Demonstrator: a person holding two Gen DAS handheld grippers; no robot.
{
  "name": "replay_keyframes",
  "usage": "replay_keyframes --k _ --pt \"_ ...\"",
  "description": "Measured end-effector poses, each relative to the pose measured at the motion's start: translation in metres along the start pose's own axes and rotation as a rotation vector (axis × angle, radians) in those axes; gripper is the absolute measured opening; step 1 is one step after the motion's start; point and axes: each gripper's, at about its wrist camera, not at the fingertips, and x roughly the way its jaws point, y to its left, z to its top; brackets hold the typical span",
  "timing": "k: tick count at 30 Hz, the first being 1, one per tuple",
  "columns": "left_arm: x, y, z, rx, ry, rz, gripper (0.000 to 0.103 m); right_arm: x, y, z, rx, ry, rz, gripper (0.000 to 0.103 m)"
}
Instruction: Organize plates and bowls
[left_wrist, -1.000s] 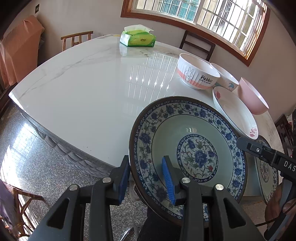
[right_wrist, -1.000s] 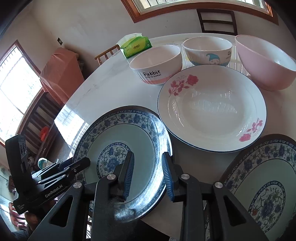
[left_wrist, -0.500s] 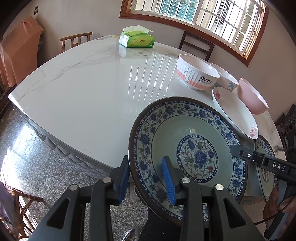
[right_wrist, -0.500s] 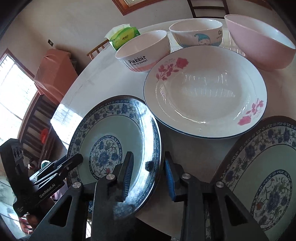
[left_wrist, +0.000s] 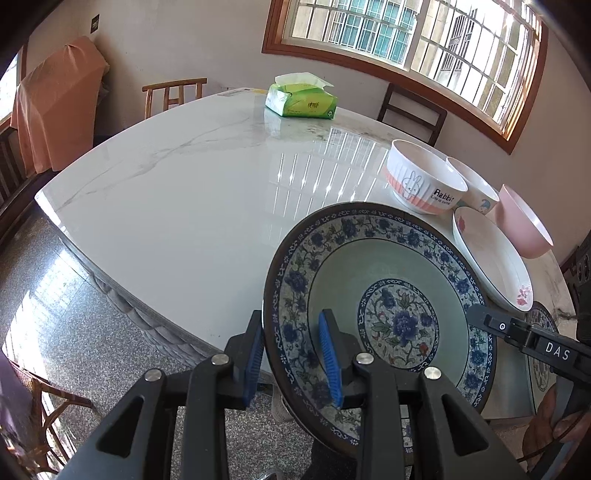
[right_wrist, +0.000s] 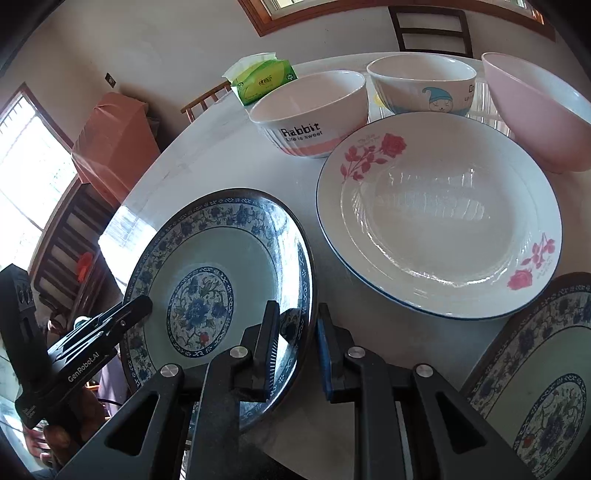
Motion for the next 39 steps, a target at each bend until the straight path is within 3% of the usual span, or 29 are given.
replay_keyframes --k 12,26,29,32,33,39 --pt "0.01 0.022 0.028 -0.038 -0.023 0.025 0.03 0.016 0.021 0.024 -0.021 -0.021 0.009 0.019" --pt "0.027 0.035 0.032 -0.071 -0.012 0.059 0.031 0.026 0.033 0.018 -0.05 -0.015 -0.006 0.02" --pt "0.023 0.028 0.03 -0.034 -0.055 0.111 0.031 0.025 0.038 0.018 -0.058 -0.019 -0.02 0.022" --pt "0.017 0.025 0.031 -0.01 -0.086 0.169 0.042 0.016 0.041 0.016 -0.072 -0.054 -0.033 0.031" --pt "0.015 0.025 0.031 -0.012 -0.097 0.177 0.043 0.01 0.043 0.015 -0.081 -0.079 -0.044 0.037" --pt "0.0 0.025 0.031 -0.016 -0.119 0.206 0.044 -0.031 0.041 0.005 -0.094 -0.177 -0.046 0.048"
